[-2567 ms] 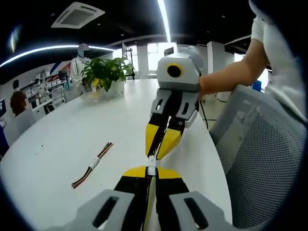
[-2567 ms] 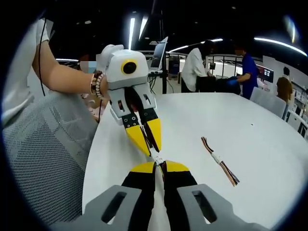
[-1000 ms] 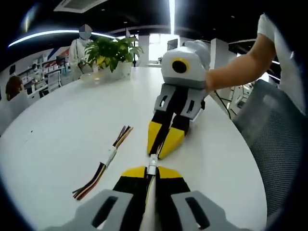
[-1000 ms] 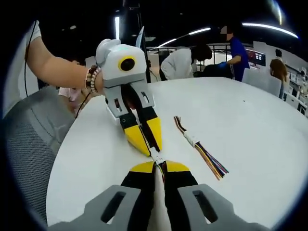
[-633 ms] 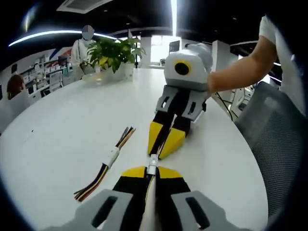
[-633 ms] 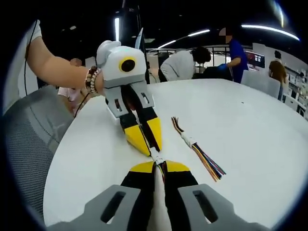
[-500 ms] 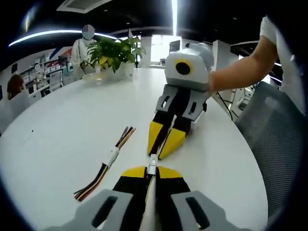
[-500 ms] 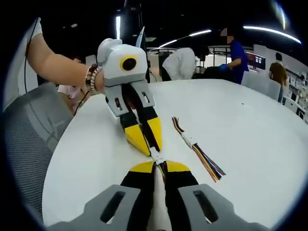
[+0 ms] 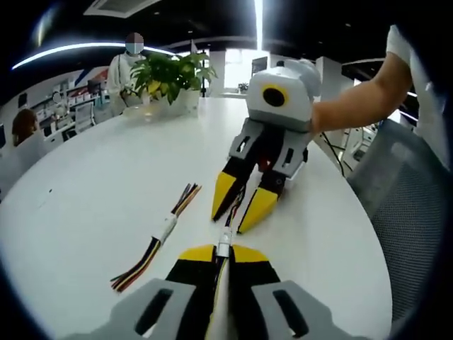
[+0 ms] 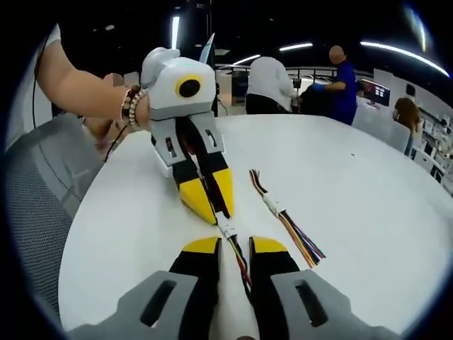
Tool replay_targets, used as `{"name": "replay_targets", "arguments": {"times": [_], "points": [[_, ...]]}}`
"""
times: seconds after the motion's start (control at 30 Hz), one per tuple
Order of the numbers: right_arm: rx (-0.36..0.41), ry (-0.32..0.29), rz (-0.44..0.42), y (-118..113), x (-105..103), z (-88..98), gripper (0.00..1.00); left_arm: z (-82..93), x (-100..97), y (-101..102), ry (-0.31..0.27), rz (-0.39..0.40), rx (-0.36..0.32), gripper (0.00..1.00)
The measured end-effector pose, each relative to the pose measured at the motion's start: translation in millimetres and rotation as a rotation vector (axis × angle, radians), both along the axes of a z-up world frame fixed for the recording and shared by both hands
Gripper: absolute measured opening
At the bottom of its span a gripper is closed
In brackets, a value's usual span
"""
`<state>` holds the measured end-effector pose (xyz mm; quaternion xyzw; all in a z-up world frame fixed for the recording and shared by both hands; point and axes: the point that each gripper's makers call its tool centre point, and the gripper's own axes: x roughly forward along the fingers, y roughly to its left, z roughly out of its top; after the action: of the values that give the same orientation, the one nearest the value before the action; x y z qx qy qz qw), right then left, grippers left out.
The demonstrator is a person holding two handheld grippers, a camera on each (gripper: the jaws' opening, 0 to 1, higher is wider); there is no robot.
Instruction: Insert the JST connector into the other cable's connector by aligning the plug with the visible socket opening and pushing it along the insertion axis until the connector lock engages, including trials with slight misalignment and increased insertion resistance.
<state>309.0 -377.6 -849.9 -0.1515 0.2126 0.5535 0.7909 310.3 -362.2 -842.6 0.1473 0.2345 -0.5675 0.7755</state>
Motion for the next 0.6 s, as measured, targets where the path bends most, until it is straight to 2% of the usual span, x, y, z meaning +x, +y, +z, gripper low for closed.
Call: {"name": "replay_targets", "arguments": {"times": [0.1,0.33,0.6], "points": [[0.016,0.022,-0.031,-5,3,2.6,0.16,9.6,2.4,1,-0.017,0.015,-0.020,0.01],[0.026,0.013,-0.039,-8,-1,15.0,0.18,22.8,0.6,2,-0.020,0.035,-0.051,0.03],[0.042,-0.009,-0.060,-13,-5,34.2,0.23,37.0,-13.1,3,-0.024,0.030,-0.059,0.10]]}}
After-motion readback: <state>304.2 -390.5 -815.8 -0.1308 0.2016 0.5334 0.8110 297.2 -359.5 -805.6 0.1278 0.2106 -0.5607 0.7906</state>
